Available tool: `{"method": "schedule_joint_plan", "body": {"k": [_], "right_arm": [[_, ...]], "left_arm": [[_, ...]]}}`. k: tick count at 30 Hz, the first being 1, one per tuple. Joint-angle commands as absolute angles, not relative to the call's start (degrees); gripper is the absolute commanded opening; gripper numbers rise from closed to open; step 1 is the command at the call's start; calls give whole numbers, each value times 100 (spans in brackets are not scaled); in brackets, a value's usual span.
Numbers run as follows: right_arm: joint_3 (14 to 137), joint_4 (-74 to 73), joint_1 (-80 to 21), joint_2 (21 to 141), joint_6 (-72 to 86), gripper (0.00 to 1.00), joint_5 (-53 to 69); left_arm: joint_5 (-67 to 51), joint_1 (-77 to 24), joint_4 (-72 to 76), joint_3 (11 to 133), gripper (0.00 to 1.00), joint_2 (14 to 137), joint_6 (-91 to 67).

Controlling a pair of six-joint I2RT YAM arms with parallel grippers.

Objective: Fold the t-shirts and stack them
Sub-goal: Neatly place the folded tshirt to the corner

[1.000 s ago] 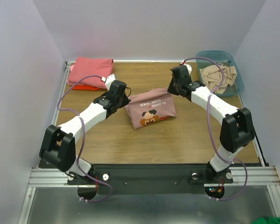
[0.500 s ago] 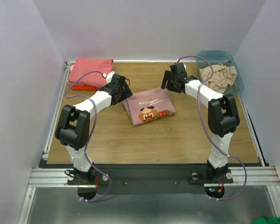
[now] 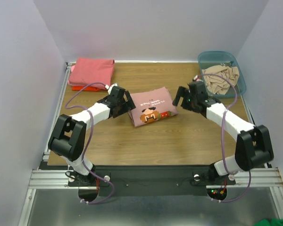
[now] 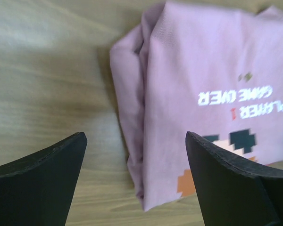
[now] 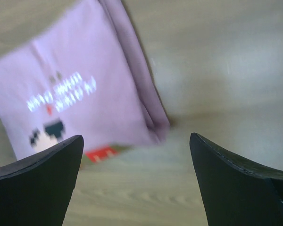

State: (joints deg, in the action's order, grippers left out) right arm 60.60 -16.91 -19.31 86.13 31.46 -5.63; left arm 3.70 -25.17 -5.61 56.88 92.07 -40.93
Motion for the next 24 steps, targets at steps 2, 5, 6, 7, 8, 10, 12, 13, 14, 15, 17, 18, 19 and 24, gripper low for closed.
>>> {"method": "schedule_joint_plan", "body": {"k": [2,5,6,7,8,10,12,13,14,15,17,18,19,24], "right_arm": [[4660,-1530,-1951,7341,3577,100,-176],[4054,-1512,-1951,6567,3674,100,-149],[3947,-1512,-1951,6409,3691,100,-123],[3868,-1512,-1951,6085,3691,100,-114],[3719,-1520,-1951,5952,3683,100,-79],[3604,-1521,-1951,5696,3656,100,-88],[3525,-1556,-1942,5432,3682,100,-167],[3498,-1573,-1942,5371,3709,100,-158],[3481,-1591,-1951,5327,3735,100,-132],[3446,-1591,-1942,5274,3744,100,-114],[3384,-1608,-1951,5265,3700,100,-27],[3349,-1608,-1951,5265,3665,100,-26],[3270,-1617,-1942,5291,3561,100,-26],[3024,-1617,-1942,5370,3288,100,-26]], "left_arm": [[35,-2575,8,5318,98,9149,-4131],[-202,-2593,281,5457,98,9578,-4105],[-185,-2593,281,5519,98,9711,-4087],[-193,-2593,246,5685,98,9860,-4052],[-246,-2593,229,5765,98,9992,-3965],[-482,-2619,228,5923,88,10370,-3920],[-484,-2663,211,6011,69,10582,-3858],[-501,-2689,150,6047,62,10617,-3832],[-475,-2733,132,6116,45,10643,-3806],[-422,-2759,97,6161,32,10635,-3710],[-133,-2795,-122,6354,2,10609,-3560],[-45,-2812,-219,6450,0,10574,-3446],[365,-2812,-411,6651,0,10547,-3219],[1211,-2812,-1009,7714,0,10721,-1909]]}}
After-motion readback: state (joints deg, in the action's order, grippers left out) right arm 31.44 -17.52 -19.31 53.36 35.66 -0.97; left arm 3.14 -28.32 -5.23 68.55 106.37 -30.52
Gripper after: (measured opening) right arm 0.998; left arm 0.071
